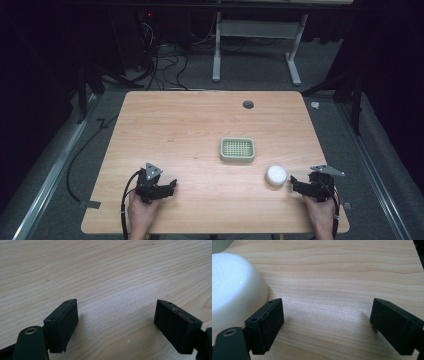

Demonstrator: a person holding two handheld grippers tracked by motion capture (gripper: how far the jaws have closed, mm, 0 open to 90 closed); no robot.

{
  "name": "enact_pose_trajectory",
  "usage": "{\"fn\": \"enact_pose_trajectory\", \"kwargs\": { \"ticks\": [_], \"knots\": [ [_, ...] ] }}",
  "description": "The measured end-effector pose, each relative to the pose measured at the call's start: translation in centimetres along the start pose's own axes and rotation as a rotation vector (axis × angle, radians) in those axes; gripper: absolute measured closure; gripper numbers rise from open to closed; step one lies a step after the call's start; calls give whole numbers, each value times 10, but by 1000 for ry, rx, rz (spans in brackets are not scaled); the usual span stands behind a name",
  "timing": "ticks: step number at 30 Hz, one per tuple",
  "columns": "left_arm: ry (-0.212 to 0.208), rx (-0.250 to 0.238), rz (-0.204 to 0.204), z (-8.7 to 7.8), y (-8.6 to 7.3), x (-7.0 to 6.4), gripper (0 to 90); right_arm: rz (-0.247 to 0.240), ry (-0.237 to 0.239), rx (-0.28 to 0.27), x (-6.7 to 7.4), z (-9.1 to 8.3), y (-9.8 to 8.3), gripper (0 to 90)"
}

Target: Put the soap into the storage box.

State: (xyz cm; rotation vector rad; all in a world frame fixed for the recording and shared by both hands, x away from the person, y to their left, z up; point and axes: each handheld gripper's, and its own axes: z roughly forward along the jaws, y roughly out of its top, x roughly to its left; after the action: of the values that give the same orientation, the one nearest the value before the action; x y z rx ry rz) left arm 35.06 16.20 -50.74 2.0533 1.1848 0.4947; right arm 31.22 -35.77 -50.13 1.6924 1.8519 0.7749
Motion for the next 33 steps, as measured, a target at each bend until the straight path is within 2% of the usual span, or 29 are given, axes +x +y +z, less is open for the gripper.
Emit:
{"fn": "enact_pose_trajectory", "kwargs": {
  "ticks": [4,10,16,20,25,33],
  "knots": [
    [0,0,0,0,0,0,199,18,-1,-6,-1,-2,-1,171],
    [0,0,0,0,0,0,199,17,17,-18,1,-4,-3,191],
    [0,0,0,0,0,0,199,36,22,-40,1,-14,-7,231],
    [0,0,0,0,0,0,198,23,25,-52,1,-23,-8,239],
    [0,0,0,0,0,0,198,35,42,-85,3,-33,-12,242],
    [0,0,0,0,0,0,198,5,73,-117,10,-48,-17,237]
  ]
}}
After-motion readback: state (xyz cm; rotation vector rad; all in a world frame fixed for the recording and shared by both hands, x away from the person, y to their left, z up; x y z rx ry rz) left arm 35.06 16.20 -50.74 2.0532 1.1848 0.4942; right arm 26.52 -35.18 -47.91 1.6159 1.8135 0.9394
